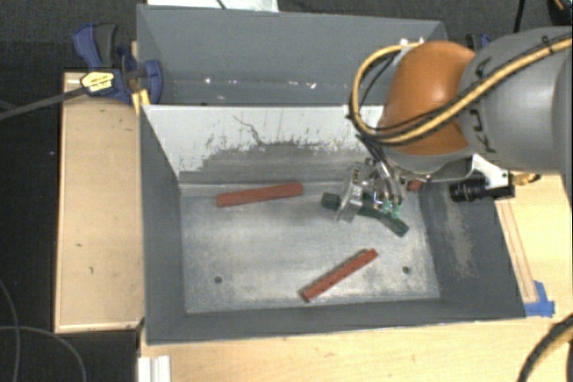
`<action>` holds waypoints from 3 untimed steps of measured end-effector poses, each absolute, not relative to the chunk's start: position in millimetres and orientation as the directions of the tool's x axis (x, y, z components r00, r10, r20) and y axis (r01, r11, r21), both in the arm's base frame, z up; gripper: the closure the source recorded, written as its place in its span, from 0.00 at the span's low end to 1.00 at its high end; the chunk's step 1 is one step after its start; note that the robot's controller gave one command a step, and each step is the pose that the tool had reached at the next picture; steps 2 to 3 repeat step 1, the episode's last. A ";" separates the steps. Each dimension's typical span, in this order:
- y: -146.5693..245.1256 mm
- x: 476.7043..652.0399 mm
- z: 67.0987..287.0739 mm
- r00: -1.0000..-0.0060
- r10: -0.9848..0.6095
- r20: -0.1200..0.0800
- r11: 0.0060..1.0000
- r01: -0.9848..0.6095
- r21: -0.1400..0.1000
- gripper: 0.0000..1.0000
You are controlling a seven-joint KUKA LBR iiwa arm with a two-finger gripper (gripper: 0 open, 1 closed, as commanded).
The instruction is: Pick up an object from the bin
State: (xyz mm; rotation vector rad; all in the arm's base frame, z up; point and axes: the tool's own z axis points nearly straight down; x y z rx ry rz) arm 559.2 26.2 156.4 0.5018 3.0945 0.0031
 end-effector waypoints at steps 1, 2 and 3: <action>26.2 560.0 163.4 -0.950 0.312 -0.005 0.950 0.312 0.002 1.00; 26.2 560.0 163.4 -0.950 0.312 -0.005 0.950 0.312 0.002 1.00; 26.2 560.0 163.4 -0.950 0.312 -0.005 0.950 0.312 0.002 1.00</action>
Offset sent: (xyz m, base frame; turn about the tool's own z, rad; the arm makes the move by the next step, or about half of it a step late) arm -0.0002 0.0000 0.0062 0.0000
